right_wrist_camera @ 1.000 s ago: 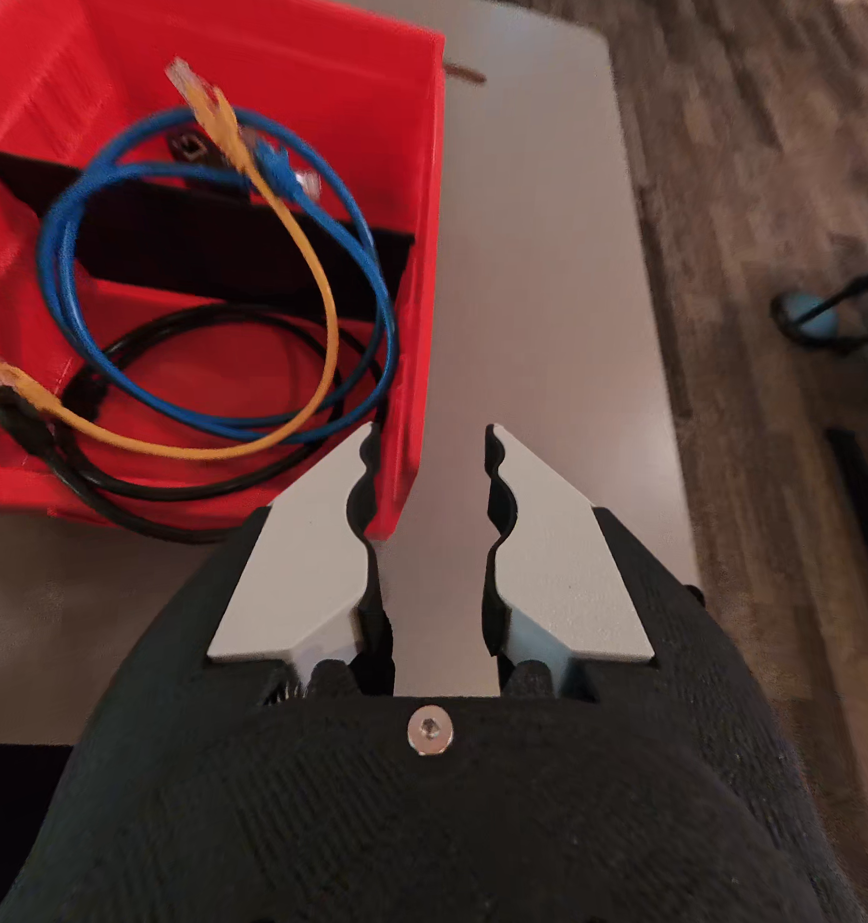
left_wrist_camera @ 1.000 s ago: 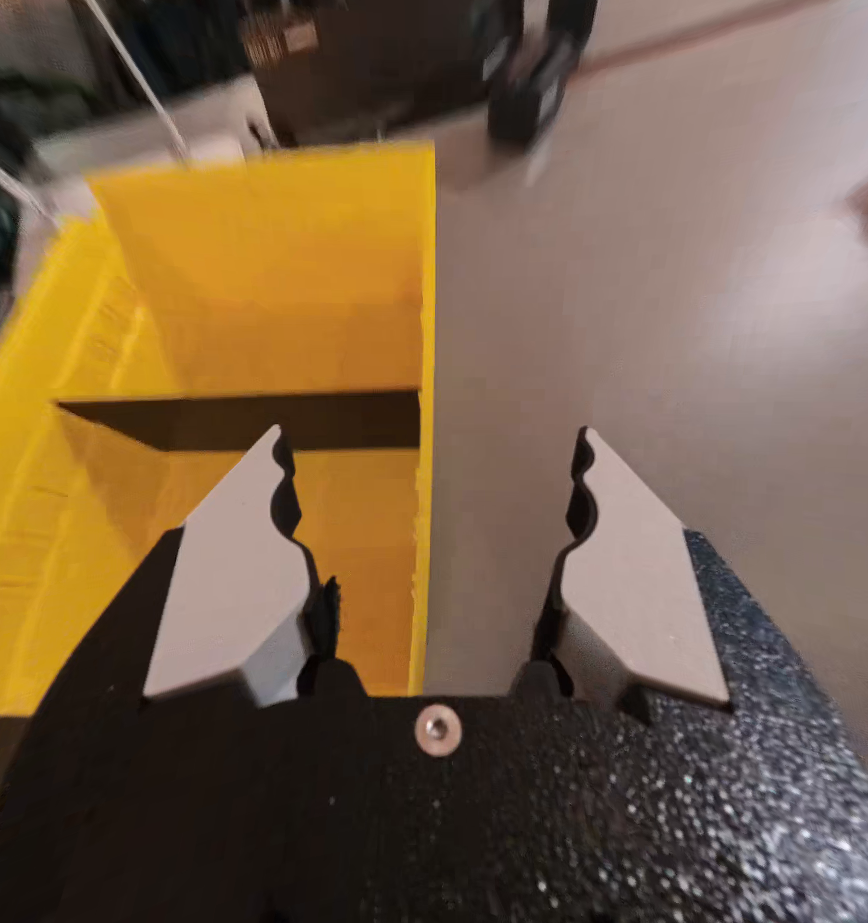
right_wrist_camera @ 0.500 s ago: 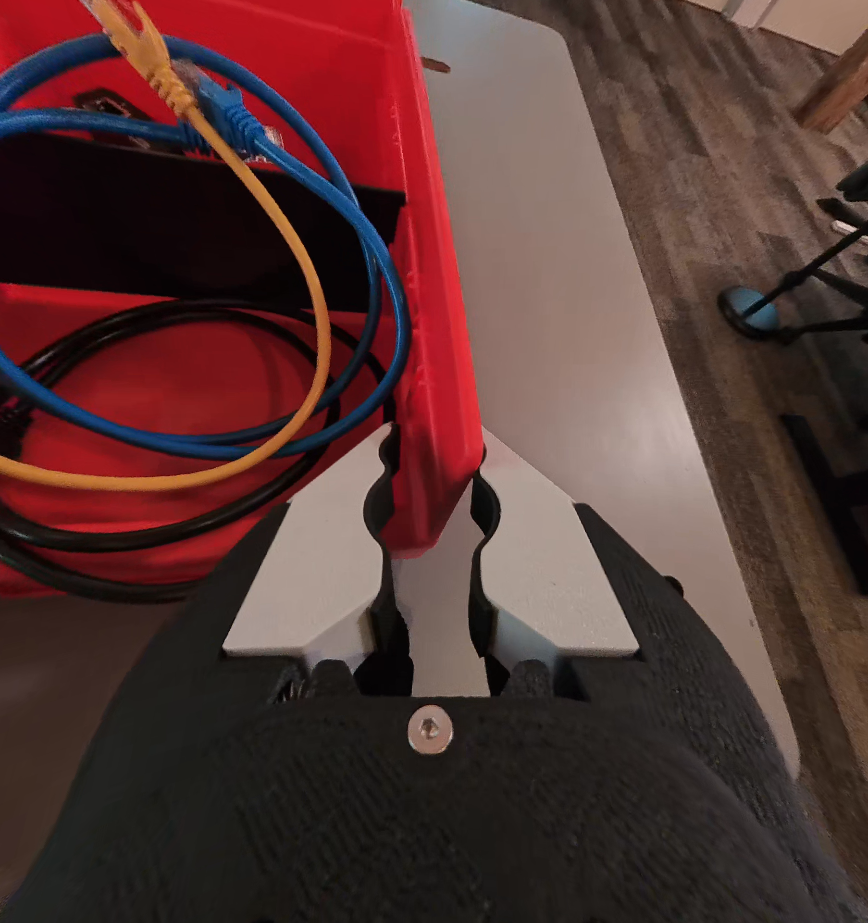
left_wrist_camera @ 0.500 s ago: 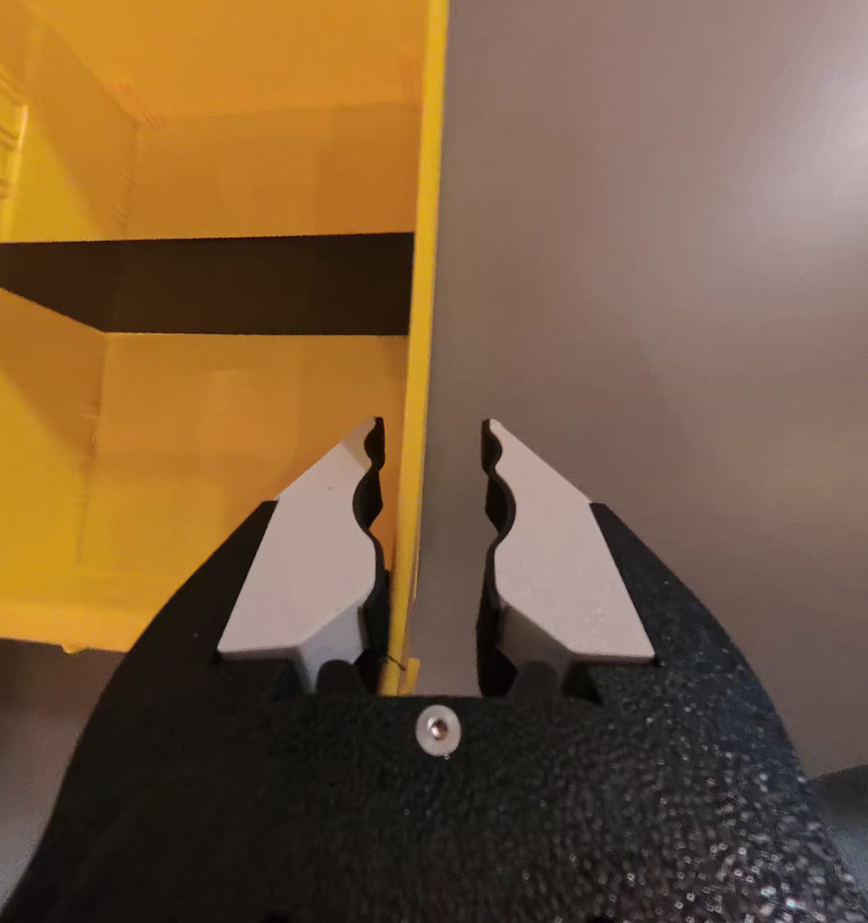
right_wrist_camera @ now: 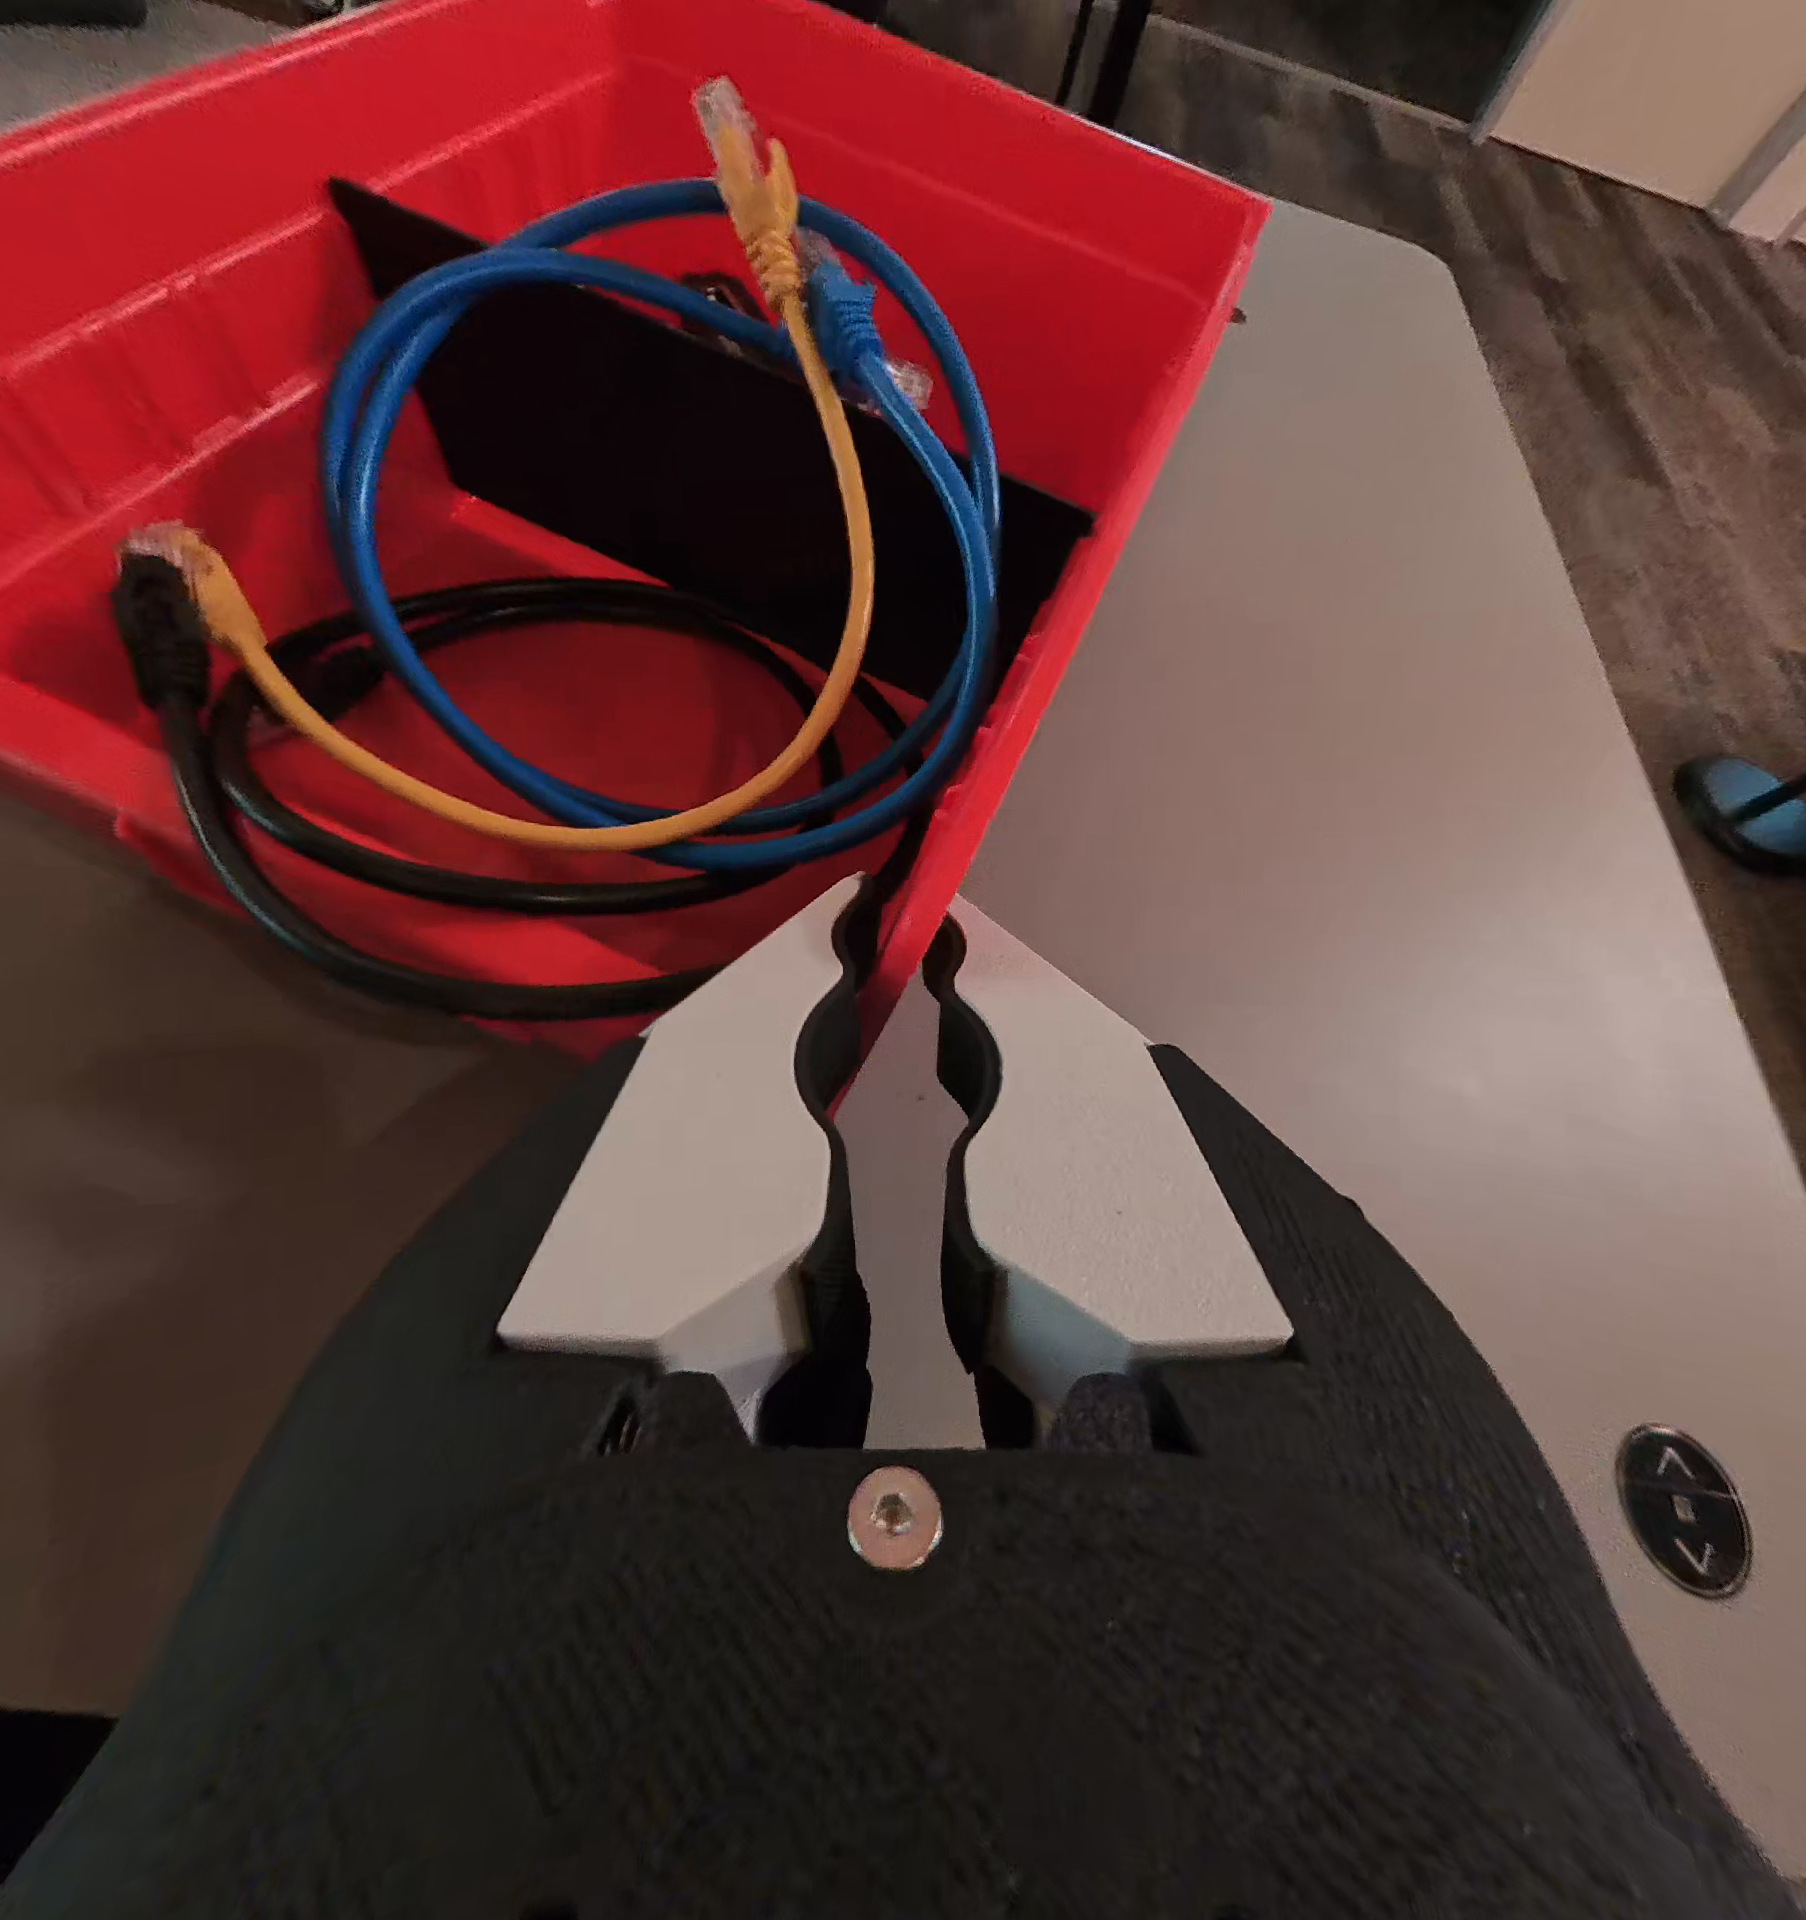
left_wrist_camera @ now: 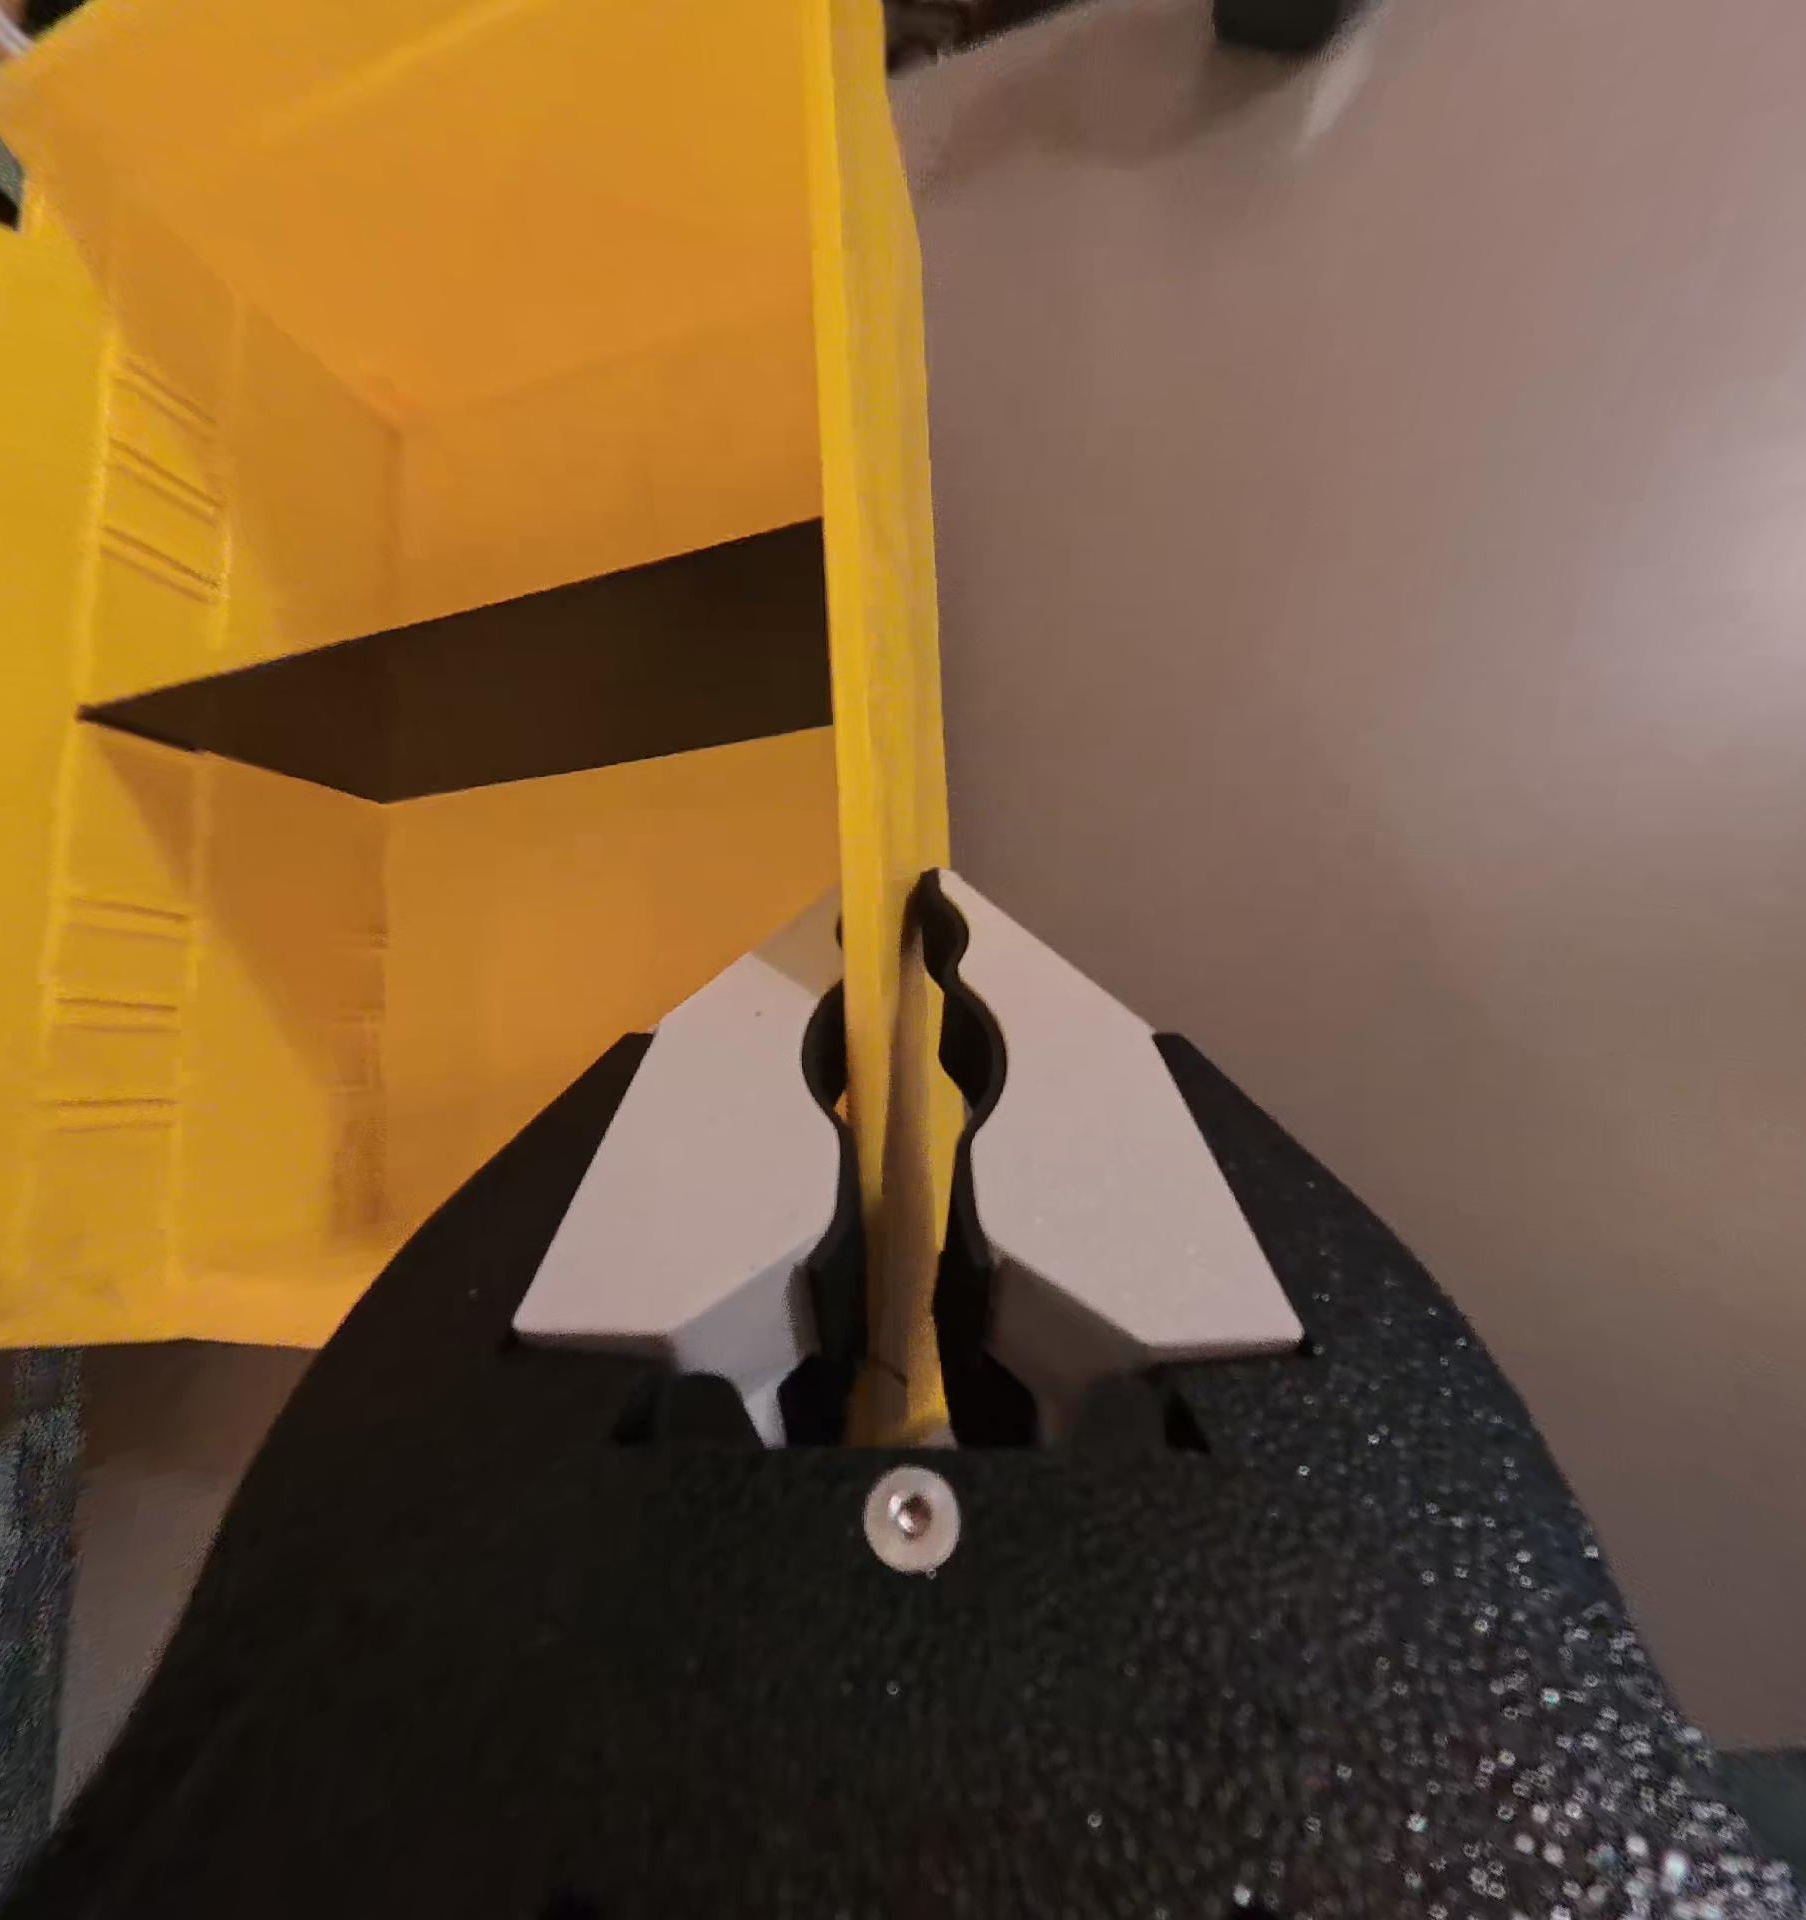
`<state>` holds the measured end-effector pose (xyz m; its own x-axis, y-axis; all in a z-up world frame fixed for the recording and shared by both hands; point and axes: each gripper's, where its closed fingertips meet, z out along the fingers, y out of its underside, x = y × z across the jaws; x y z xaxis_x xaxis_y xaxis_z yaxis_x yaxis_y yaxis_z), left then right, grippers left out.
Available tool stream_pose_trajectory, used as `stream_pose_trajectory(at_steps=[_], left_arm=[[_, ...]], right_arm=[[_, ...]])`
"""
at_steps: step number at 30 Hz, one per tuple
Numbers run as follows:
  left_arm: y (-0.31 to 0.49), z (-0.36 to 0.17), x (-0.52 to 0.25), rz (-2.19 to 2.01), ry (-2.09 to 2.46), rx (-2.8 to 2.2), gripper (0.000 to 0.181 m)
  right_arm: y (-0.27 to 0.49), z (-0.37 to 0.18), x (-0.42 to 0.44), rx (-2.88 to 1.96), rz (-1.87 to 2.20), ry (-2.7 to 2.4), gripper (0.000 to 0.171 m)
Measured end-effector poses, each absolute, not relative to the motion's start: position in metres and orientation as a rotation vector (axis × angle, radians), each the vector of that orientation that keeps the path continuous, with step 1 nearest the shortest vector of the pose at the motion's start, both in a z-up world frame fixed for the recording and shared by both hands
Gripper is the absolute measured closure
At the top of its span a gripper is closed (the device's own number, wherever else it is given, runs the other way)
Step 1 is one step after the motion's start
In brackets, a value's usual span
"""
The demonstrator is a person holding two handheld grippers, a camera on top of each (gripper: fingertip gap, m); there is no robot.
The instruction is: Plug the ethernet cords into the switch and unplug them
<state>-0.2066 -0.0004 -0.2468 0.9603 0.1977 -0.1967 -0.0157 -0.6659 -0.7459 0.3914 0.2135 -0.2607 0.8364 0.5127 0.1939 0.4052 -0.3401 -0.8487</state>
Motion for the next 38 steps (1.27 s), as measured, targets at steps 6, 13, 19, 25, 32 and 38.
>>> stream_pose_trajectory(at_steps=[6,13,19,25,32,38], left_arm=[[-0.008,-0.223,-0.213,0.393,-0.156,-2.217,0.175],[-0.01,-0.205,-0.21,0.455,-0.122,-2.18,0.175],[-0.012,-0.175,-0.197,0.492,-0.076,-2.11,0.175],[-0.006,-0.14,-0.166,0.51,0.021,-2.011,0.175],[0.033,-0.085,-0.066,0.352,0.333,-1.847,0.177],[0.086,-0.065,0.065,0.145,0.683,-1.727,0.177]], right_arm=[[0.198,-0.26,0.345,-1.931,0.114,-0.712,0.164],[0.166,-0.26,0.258,-1.866,0.183,-0.697,0.165],[0.127,-0.259,0.165,-1.804,0.332,-0.774,0.164],[0.075,-0.238,0.075,-1.606,0.639,-0.923,0.115],[0.092,-0.154,0.16,-1.334,0.68,-0.658,0.101],[0.131,-0.131,0.313,-1.315,0.29,-0.488,0.106]])
